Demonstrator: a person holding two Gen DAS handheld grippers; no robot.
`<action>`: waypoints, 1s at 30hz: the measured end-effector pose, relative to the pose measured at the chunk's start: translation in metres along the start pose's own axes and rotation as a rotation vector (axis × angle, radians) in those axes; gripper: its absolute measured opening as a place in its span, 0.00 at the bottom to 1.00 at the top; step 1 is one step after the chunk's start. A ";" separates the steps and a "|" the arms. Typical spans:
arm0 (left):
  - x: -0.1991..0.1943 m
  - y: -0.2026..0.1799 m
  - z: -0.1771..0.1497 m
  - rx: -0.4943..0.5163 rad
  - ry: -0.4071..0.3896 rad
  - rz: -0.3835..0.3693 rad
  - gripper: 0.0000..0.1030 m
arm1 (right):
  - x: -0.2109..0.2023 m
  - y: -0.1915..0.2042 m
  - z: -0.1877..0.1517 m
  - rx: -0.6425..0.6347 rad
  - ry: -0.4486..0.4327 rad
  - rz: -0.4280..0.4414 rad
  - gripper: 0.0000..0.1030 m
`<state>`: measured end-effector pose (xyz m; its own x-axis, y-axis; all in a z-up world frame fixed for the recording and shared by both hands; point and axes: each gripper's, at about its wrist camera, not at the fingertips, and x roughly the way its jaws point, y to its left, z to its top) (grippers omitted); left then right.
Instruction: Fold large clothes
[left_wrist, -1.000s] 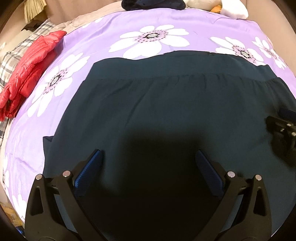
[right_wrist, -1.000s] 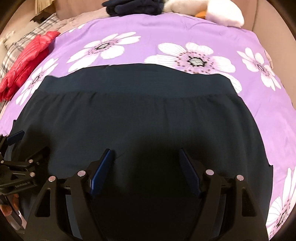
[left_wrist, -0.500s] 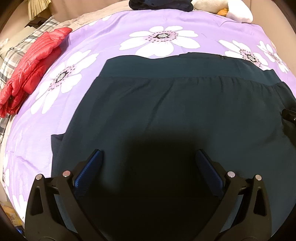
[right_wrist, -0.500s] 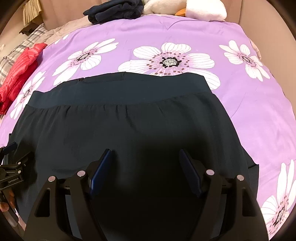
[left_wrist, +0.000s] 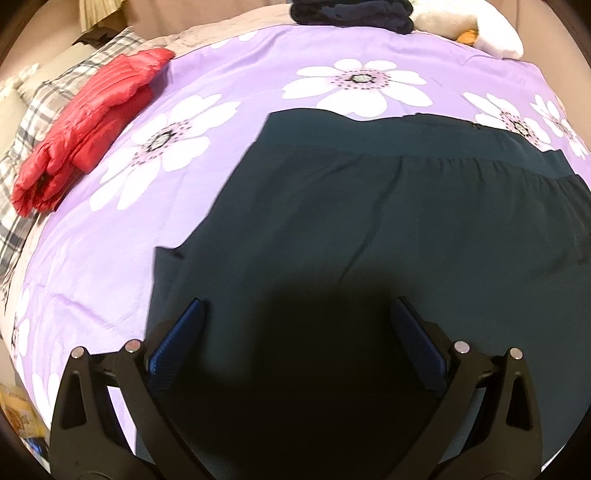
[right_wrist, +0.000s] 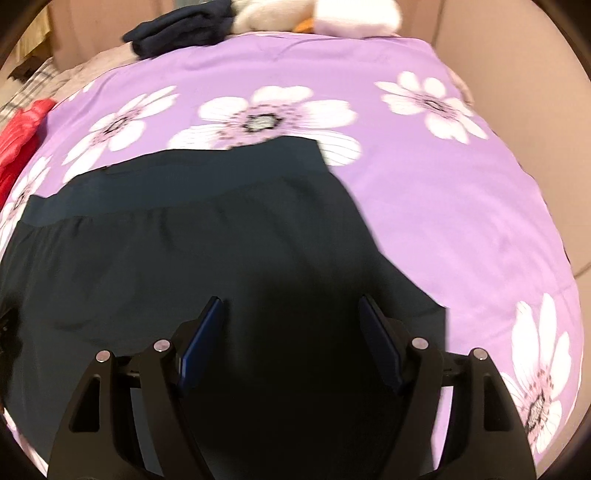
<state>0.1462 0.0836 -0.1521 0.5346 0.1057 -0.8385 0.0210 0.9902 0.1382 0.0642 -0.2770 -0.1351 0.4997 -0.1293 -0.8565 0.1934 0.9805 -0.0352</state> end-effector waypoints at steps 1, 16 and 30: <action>-0.004 0.002 -0.002 -0.007 -0.005 0.007 0.98 | -0.004 -0.005 -0.003 0.015 -0.007 -0.005 0.73; -0.059 -0.040 -0.045 0.027 -0.081 -0.139 0.98 | -0.077 0.083 -0.069 -0.176 -0.144 0.238 0.75; -0.047 -0.030 -0.073 0.008 -0.040 -0.122 0.98 | -0.059 0.056 -0.097 -0.163 -0.097 0.177 0.80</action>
<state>0.0591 0.0553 -0.1553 0.5606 -0.0198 -0.8279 0.0951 0.9946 0.0407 -0.0361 -0.2003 -0.1365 0.5937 0.0401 -0.8037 -0.0385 0.9990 0.0213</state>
